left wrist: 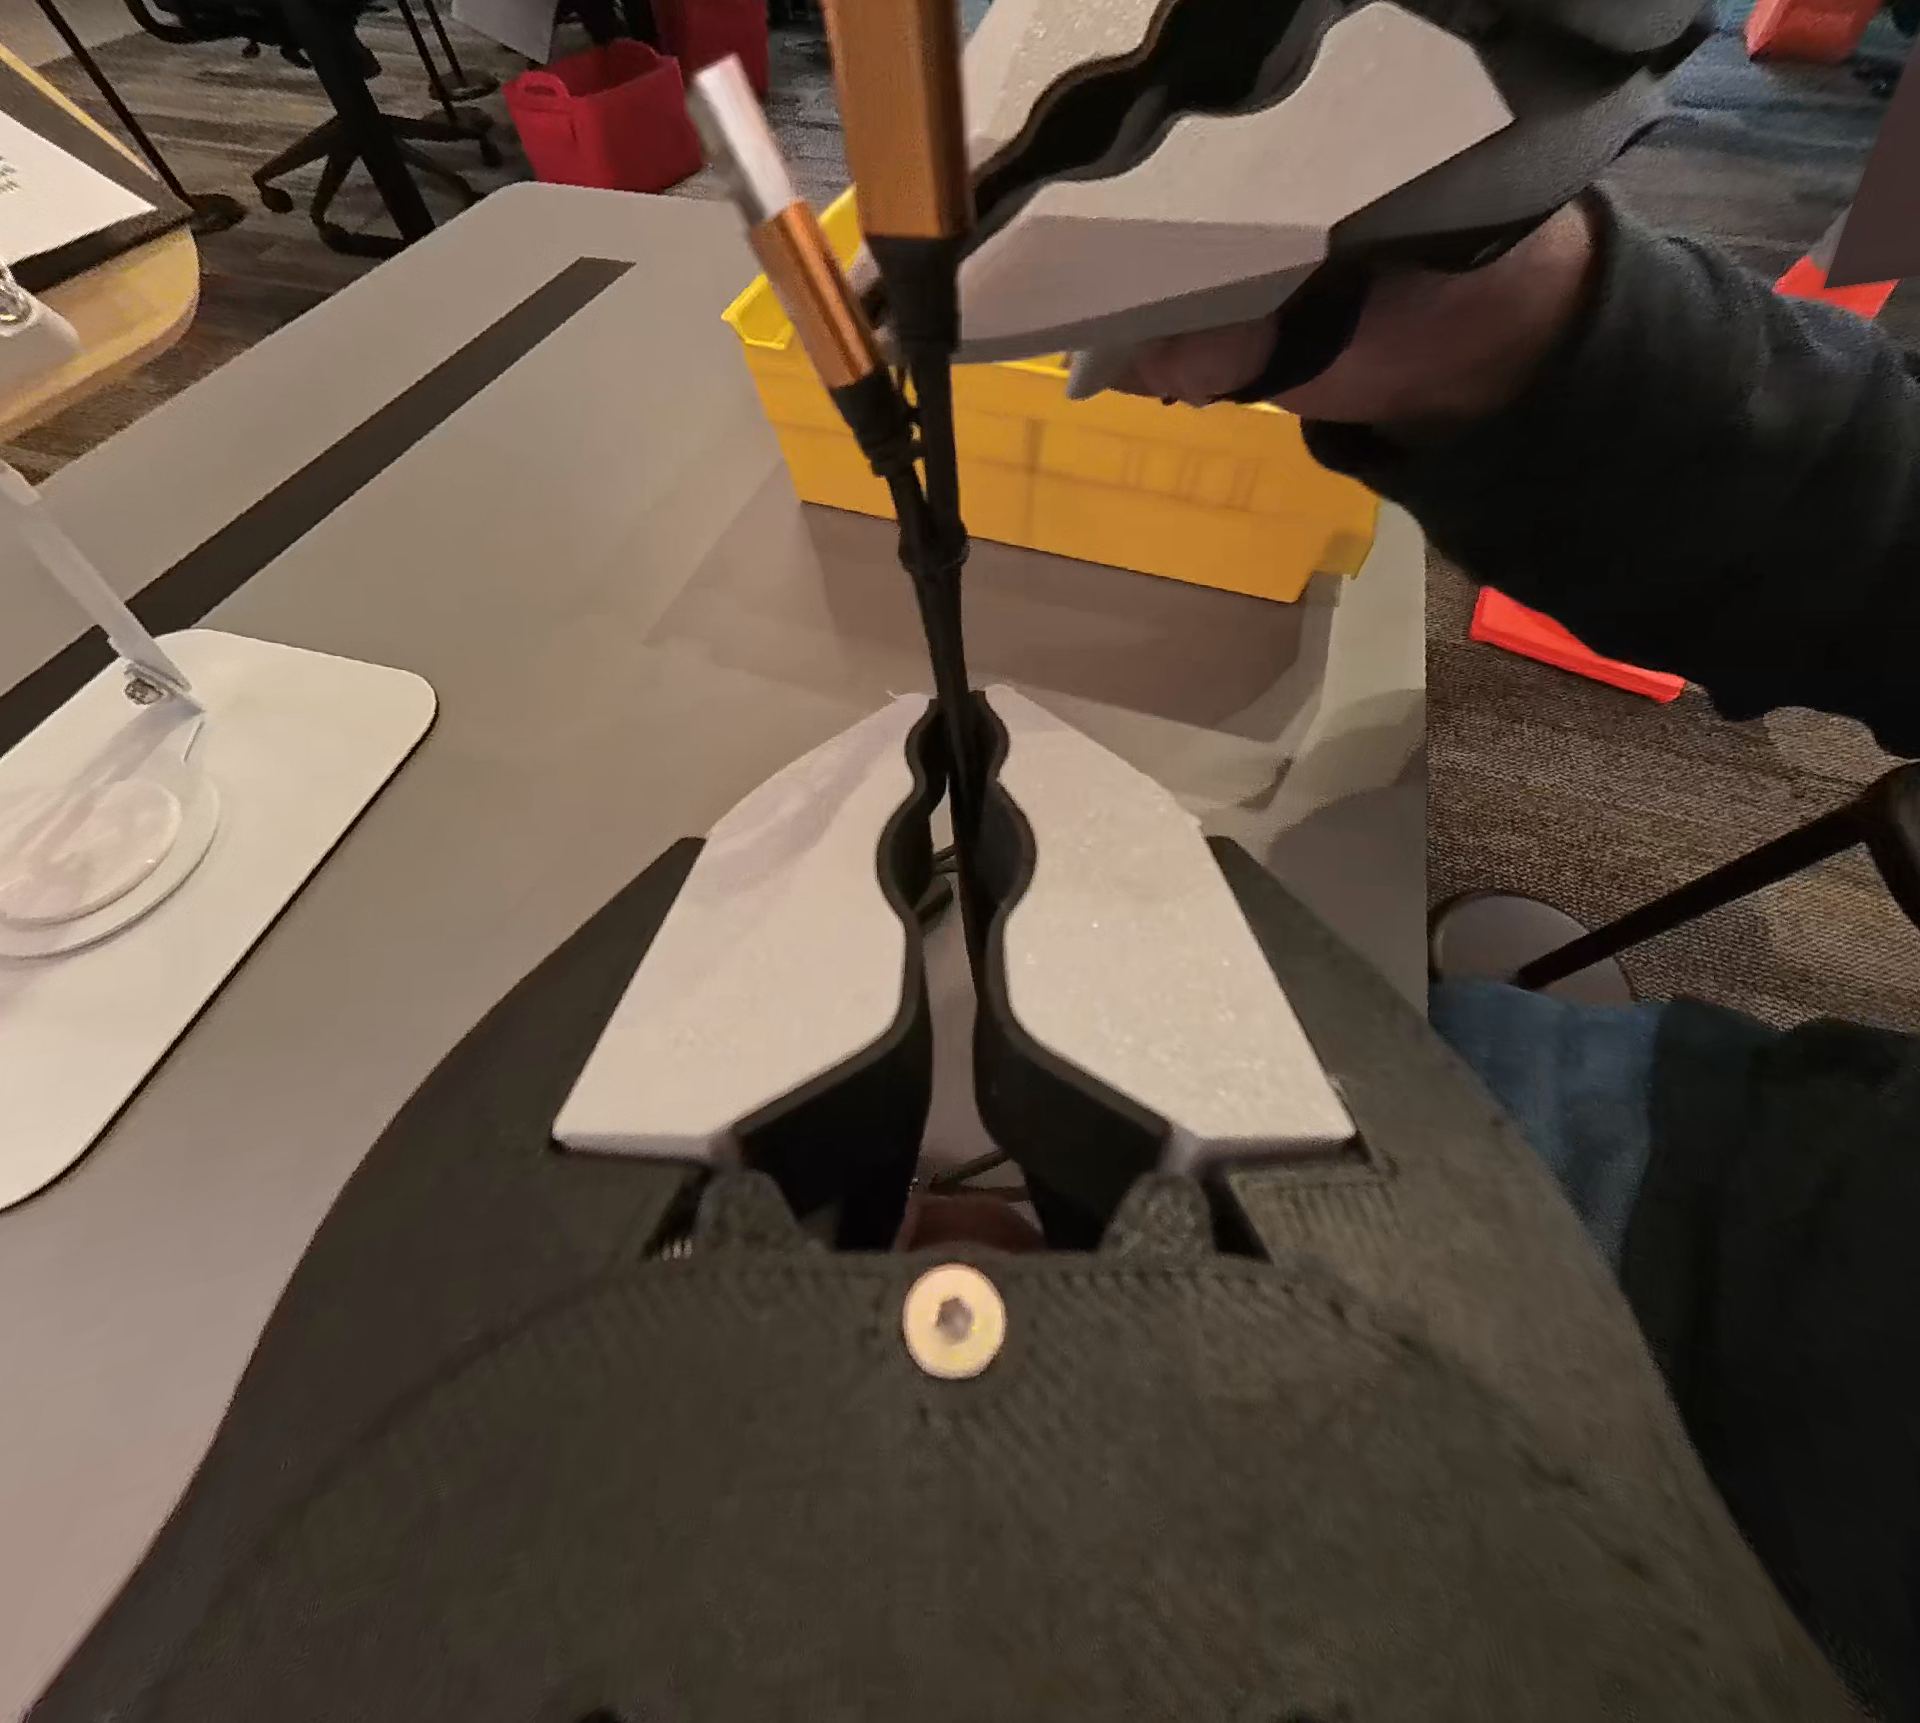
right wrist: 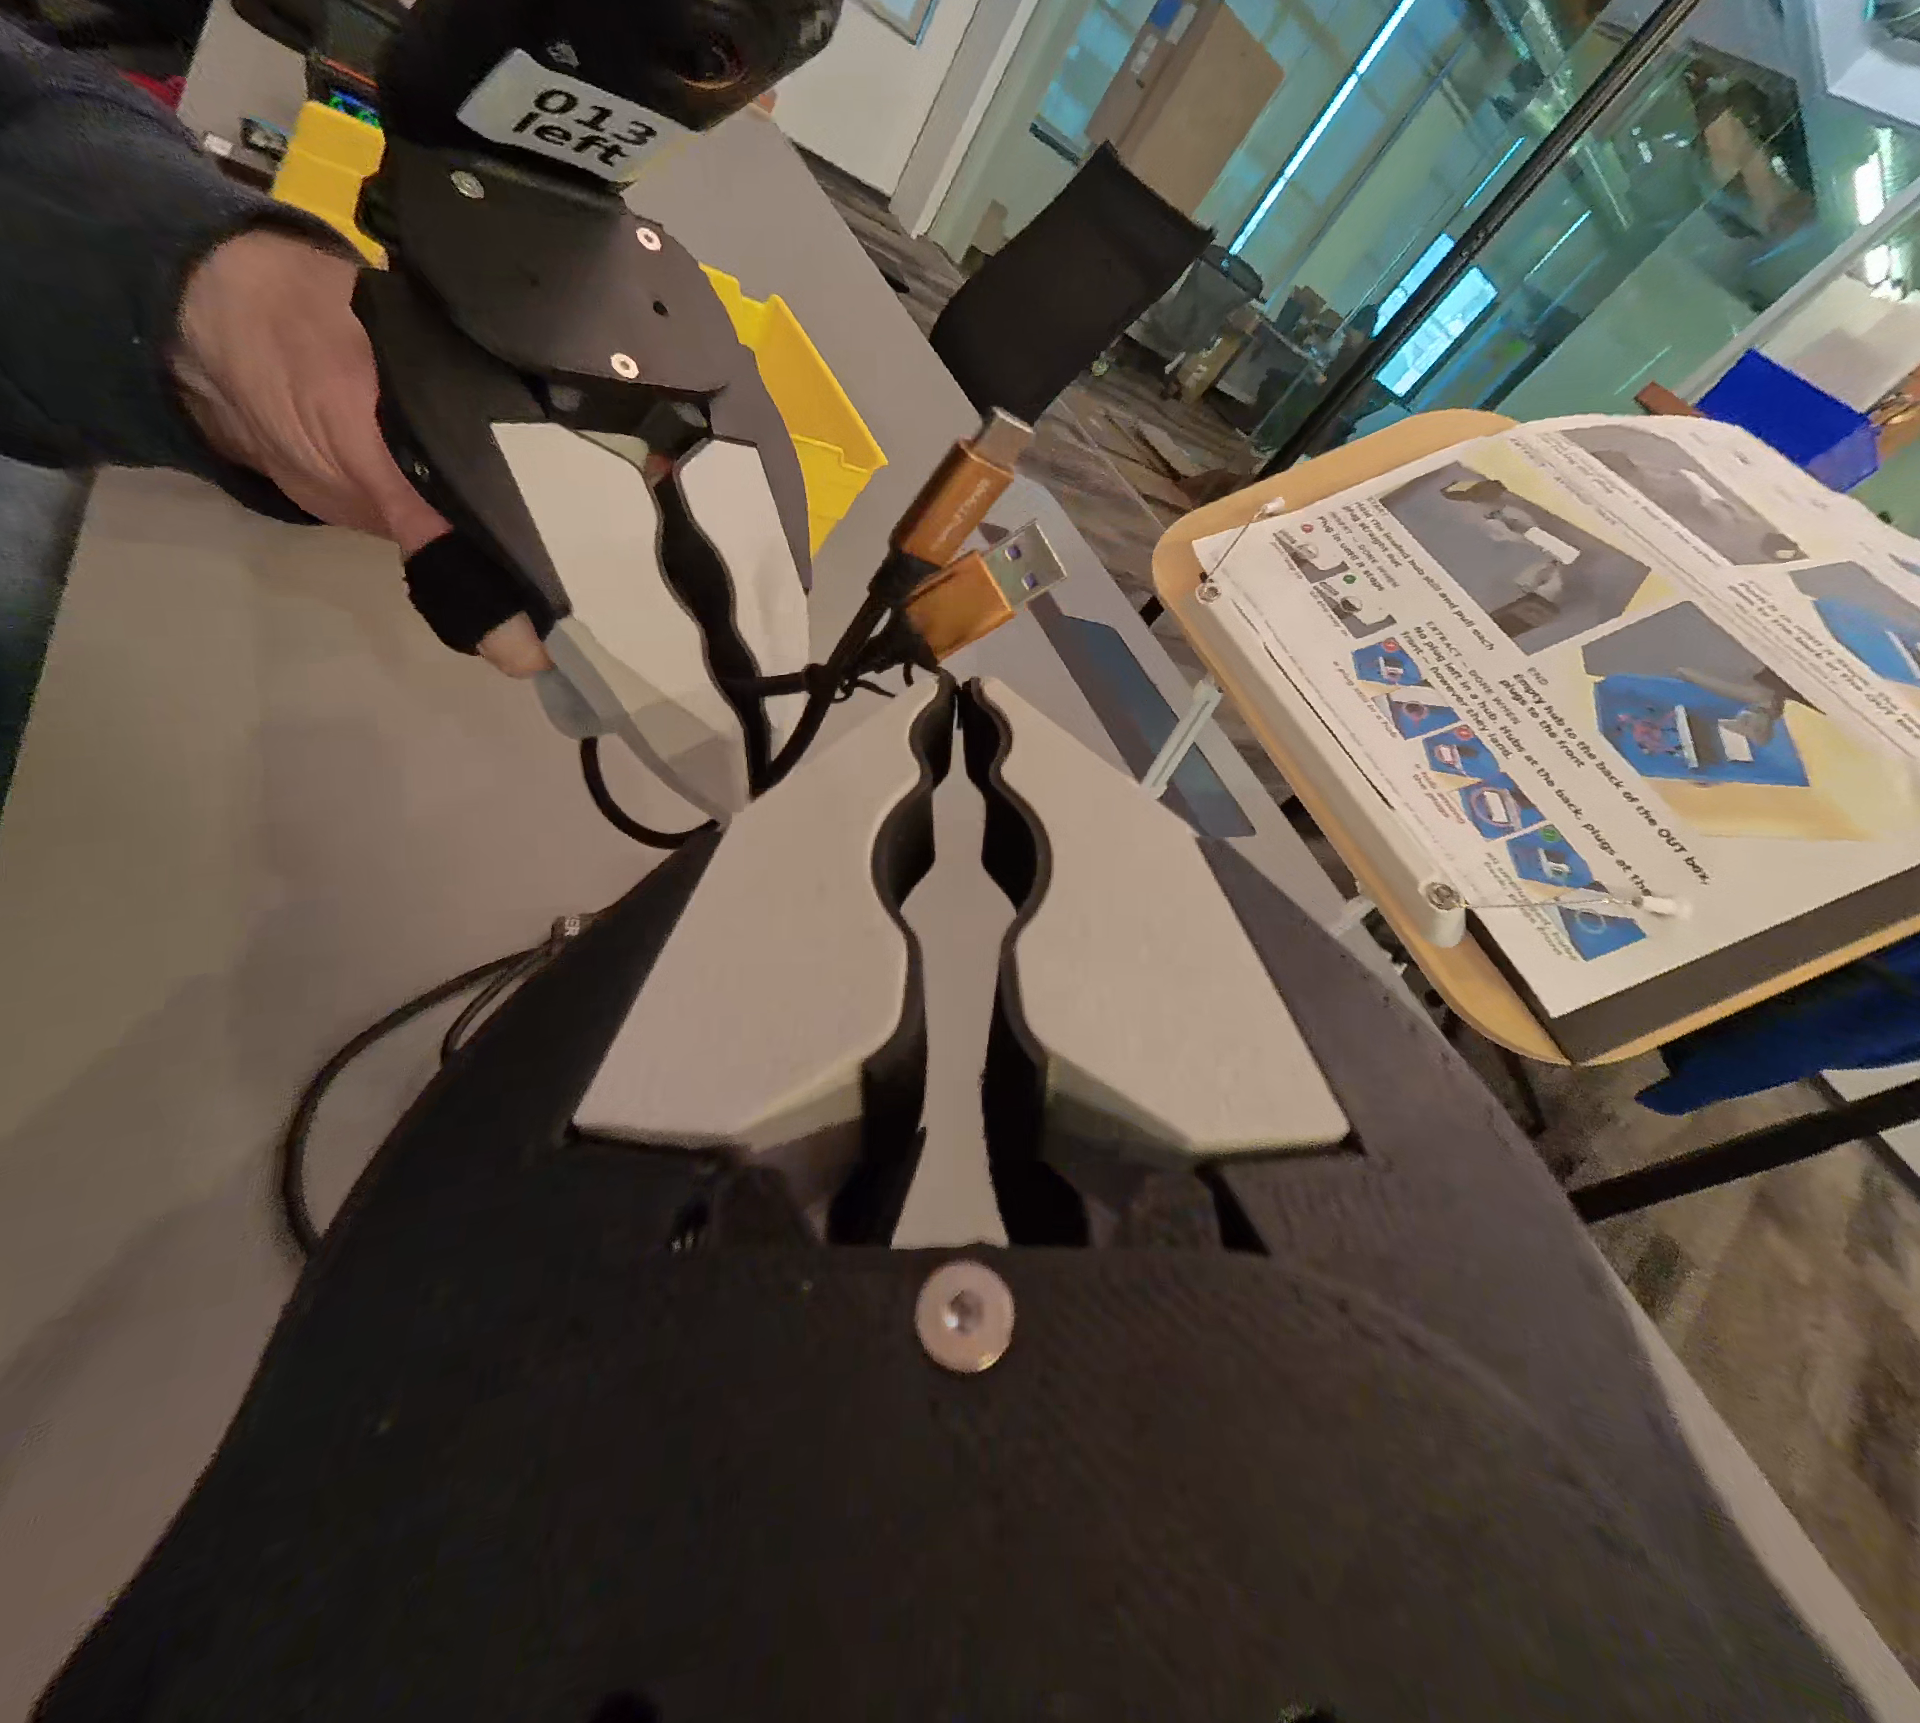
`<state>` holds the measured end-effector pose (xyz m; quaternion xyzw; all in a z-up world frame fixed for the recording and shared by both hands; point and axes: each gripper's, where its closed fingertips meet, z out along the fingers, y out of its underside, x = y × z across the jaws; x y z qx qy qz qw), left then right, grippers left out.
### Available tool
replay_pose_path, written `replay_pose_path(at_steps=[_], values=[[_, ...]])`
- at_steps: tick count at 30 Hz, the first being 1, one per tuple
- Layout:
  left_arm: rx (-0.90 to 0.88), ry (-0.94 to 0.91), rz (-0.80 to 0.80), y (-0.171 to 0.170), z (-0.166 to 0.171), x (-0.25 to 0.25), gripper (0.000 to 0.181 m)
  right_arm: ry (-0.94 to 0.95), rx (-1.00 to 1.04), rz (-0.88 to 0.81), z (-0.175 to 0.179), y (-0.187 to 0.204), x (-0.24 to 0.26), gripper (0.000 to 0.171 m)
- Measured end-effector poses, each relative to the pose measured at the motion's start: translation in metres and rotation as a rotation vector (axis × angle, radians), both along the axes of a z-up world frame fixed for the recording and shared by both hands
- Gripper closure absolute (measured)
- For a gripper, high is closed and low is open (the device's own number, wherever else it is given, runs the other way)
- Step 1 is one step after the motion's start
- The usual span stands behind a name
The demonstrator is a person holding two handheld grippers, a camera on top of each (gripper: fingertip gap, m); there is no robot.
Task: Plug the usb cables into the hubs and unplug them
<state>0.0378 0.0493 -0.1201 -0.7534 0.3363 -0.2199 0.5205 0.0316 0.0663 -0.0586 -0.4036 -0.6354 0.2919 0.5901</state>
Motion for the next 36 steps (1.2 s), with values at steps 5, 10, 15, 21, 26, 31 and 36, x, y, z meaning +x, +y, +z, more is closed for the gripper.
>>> replay_pose_path(at_steps=[5,10,15,21,26,31,36], values=[[0.005,0.001,0.021,0.003,0.000,-0.003,0.178,-0.005,-0.082,0.013,0.000,-0.002,0.002,0.166],[0.017,-0.013,0.040,0.003,-0.001,-0.004,0.179,0.004,-0.261,-0.006,-0.001,0.001,0.010,0.151],[0.022,-0.024,0.045,0.004,-0.002,-0.003,0.179,0.042,-0.375,-0.017,-0.004,-0.003,0.023,0.157],[0.024,-0.027,0.043,0.005,-0.001,-0.001,0.179,-0.006,-0.349,-0.057,-0.025,-0.007,0.021,0.161],[0.024,-0.031,0.044,0.003,0.000,0.000,0.179,-0.017,-0.334,-0.069,-0.031,-0.007,0.017,0.171],[0.017,-0.039,0.049,0.004,0.000,-0.001,0.179,-0.016,-0.238,-0.057,-0.027,-0.015,0.017,0.171],[-0.020,-0.104,0.047,0.004,0.002,-0.001,0.179,-0.097,-0.063,-0.033,-0.037,-0.031,0.013,0.171]])
